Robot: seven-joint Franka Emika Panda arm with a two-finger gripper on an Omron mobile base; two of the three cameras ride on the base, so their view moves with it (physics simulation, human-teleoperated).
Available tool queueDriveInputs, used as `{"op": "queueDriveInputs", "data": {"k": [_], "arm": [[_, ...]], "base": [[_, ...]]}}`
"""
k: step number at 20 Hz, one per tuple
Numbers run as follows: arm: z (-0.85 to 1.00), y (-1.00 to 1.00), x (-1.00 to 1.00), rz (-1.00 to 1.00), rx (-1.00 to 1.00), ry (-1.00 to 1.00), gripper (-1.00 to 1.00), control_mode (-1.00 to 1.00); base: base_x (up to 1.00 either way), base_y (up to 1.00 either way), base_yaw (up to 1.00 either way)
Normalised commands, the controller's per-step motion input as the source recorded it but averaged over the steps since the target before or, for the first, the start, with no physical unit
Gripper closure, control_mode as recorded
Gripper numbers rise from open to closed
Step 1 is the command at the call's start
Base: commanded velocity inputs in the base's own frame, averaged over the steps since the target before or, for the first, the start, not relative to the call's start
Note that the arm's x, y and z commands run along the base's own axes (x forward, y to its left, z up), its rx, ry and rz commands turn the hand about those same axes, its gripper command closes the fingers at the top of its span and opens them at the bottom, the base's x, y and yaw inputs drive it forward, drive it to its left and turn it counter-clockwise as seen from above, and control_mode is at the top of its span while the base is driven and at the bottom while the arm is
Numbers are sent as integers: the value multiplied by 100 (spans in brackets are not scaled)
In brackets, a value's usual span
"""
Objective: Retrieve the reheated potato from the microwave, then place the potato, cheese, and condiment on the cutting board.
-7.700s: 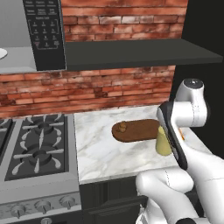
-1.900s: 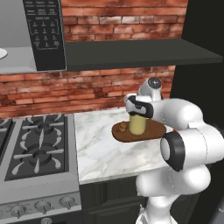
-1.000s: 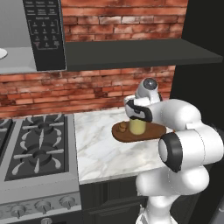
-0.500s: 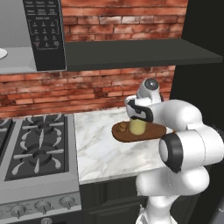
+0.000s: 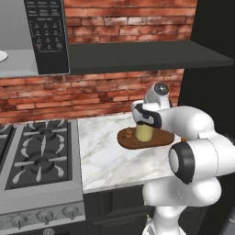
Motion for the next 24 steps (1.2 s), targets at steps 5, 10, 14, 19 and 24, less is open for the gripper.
{"op": "queueDriveInputs", "data": {"k": [5, 10, 14, 19, 24], "arm": [[1, 0, -6, 0, 6, 0, -100, -100], [5, 0, -22, 0, 0, 0, -100, -100], [8, 0, -22, 0, 0, 0, -100, -100], [12, 0, -29, -1, 0, 0, -100, -100], [4, -7, -50, -6, 3, 0, -100, -100]], "base": [[0, 0, 0], [0, 0, 0], [0, 0, 0], [0, 0, 0], [0, 0, 0]]}}
